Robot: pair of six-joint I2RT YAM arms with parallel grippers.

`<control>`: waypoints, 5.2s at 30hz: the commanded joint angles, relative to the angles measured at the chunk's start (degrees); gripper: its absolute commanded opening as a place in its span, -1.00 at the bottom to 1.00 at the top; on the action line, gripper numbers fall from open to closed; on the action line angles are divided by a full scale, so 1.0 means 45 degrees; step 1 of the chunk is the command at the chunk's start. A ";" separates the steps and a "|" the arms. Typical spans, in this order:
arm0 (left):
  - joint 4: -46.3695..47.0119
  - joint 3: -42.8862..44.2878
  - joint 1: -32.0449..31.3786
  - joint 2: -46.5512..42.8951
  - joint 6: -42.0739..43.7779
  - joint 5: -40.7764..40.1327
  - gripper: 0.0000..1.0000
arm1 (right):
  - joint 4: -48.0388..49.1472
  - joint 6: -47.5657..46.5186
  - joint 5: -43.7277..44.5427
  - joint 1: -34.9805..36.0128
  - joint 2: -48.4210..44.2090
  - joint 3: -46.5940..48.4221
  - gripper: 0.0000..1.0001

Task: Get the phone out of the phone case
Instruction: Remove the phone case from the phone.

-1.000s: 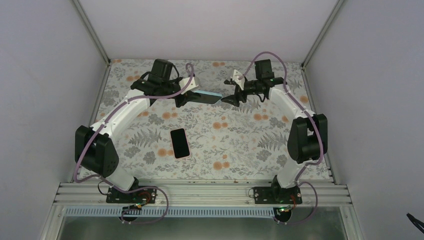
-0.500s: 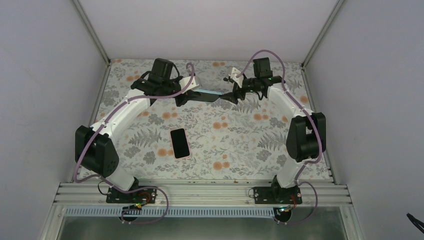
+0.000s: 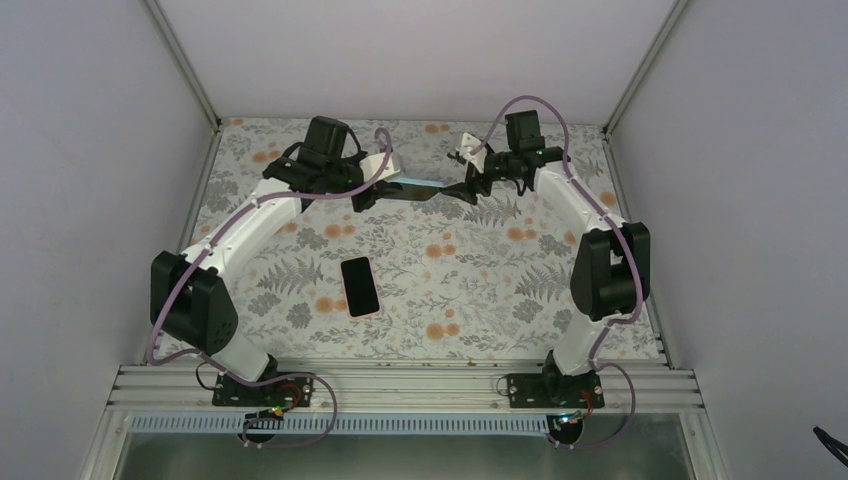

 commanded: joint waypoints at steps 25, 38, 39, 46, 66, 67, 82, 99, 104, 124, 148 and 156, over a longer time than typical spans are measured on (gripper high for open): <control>-0.2898 0.0520 -0.1560 -0.0111 0.1872 0.1618 -0.95 | 0.0183 -0.1863 0.2932 -0.1080 0.1749 0.2963 0.90; -0.4889 0.1350 -0.2350 0.0173 0.2317 0.1494 -0.95 | 0.0463 -0.1990 0.3597 -0.1513 0.2564 0.4403 0.93; -0.4788 0.1343 -0.2351 0.0159 0.2257 0.1424 -0.95 | 0.0366 -0.1984 0.3552 -0.1552 0.2595 0.4498 0.93; -0.3885 0.1350 -0.2351 0.0021 0.1938 0.0803 -0.95 | -0.1115 -0.2461 0.2289 -0.1830 0.1219 0.3216 0.99; -0.3199 0.1967 -0.2351 0.0626 0.1519 0.0845 -0.95 | -0.1854 -0.1361 -0.0564 -0.1344 -0.4689 -0.4224 0.97; -0.3199 0.1967 -0.2351 0.0623 0.1505 0.0854 -0.95 | -0.1788 -0.1324 -0.0565 -0.1325 -0.4662 -0.4227 0.97; -0.3206 0.2119 -0.2363 0.0815 0.1456 0.0685 -0.95 | -0.2367 -0.1702 -0.1033 -0.1038 -0.4655 -0.4381 0.94; -0.3158 0.2102 -0.2370 0.0821 0.1397 0.0593 -0.95 | -0.2159 -0.1585 -0.0918 -0.0827 -0.4977 -0.4932 0.90; -0.3197 0.2123 -0.2375 0.0768 0.1397 0.0592 -0.95 | -0.1748 -0.1378 -0.0758 -0.0789 -0.4752 -0.4957 0.87; -0.3529 0.2260 -0.2729 0.0690 0.1055 0.2073 -0.95 | 0.1218 0.0180 0.1655 -0.0493 -0.4154 -0.5158 0.80; -0.2883 0.3125 -0.3149 0.0273 0.0369 0.1532 -0.95 | -0.3266 -0.1063 -0.2308 0.3166 -0.1988 -0.1424 0.77; -0.1618 0.2479 -0.2970 -0.0452 0.0018 -0.0251 -0.95 | -0.8719 -0.4351 -0.5508 0.3989 0.0469 0.1131 0.44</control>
